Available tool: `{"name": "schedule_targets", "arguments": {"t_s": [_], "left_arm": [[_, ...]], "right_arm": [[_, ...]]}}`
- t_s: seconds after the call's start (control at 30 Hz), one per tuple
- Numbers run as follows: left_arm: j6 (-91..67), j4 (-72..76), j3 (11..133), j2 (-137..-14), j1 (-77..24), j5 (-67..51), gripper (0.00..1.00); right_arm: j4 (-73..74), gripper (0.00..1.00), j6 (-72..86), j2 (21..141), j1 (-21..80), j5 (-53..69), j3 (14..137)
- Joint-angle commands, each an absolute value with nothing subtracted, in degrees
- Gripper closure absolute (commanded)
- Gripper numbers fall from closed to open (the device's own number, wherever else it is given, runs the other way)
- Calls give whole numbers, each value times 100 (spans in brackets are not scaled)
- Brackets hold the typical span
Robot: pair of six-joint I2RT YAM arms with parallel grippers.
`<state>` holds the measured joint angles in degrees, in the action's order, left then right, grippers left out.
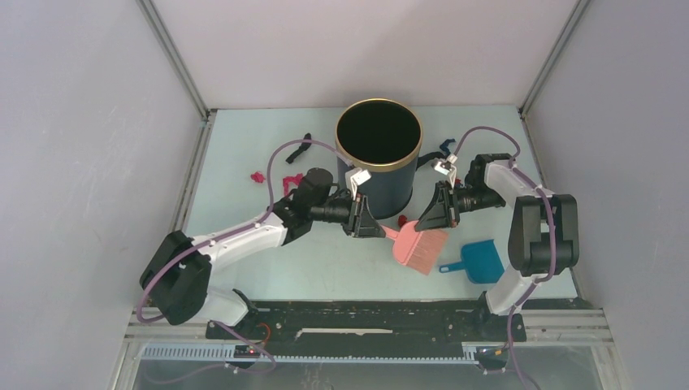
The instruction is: Sweep away the paper scraps from the table
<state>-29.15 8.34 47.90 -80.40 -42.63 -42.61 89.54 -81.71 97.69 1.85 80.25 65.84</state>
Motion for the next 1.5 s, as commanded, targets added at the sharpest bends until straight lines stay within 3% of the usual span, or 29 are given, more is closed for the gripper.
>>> {"name": "schedule_targets", "arguments": {"t_s": [0.0, 0.17, 0.43, 0.83, 0.87, 0.93, 1.0, 1.03, 1.2, 1.3, 1.47], "left_arm": [[-2992, 1456, 4709, -7616, -4299, -4314, 70], [-3004, 1497, 4702, -7593, -4299, -4335, 73], [-2892, 1431, 4624, -7464, -4291, -3918, 61], [-2899, 1520, 4664, -7525, -4298, -4378, 93], [-2908, 1563, 4648, -7512, -4300, -4385, 98], [-2930, 1570, 4620, -7477, -4306, -4339, 100], [-2845, 1431, 4606, -7412, -4312, -4103, 100], [-2690, 1189, 4672, -7388, -4318, -3957, 100], [-2013, -39, 5031, -7251, -4405, -3209, 100], [-1951, -462, 5152, -7224, -4403, -2818, 100], [-1826, -847, 5267, -7218, -4425, -2186, 100]], "right_arm": [[9171, 100, -8178, 9788, 137, 8169, 6755], [9180, 100, -8149, 9783, 139, 8181, 6779], [9191, 100, -8138, 9777, 222, 8124, 6781], [9186, 100, -8161, 9802, 190, 8132, 6778], [9195, 95, -8157, 9807, 191, 8122, 6784], [9202, 66, -8116, 9785, 120, 8132, 6816], [9204, 21, -8042, 9686, -157, 8110, 6847], [9202, 3, -7963, 9623, -350, 8056, 6873], [9105, 0, -7518, 9011, -1466, 7248, 6733], [7730, 0, -6090, 8165, -1949, 6174, 6318], [4824, 0, -3980, 6265, -1562, 2288, 4915]]}}
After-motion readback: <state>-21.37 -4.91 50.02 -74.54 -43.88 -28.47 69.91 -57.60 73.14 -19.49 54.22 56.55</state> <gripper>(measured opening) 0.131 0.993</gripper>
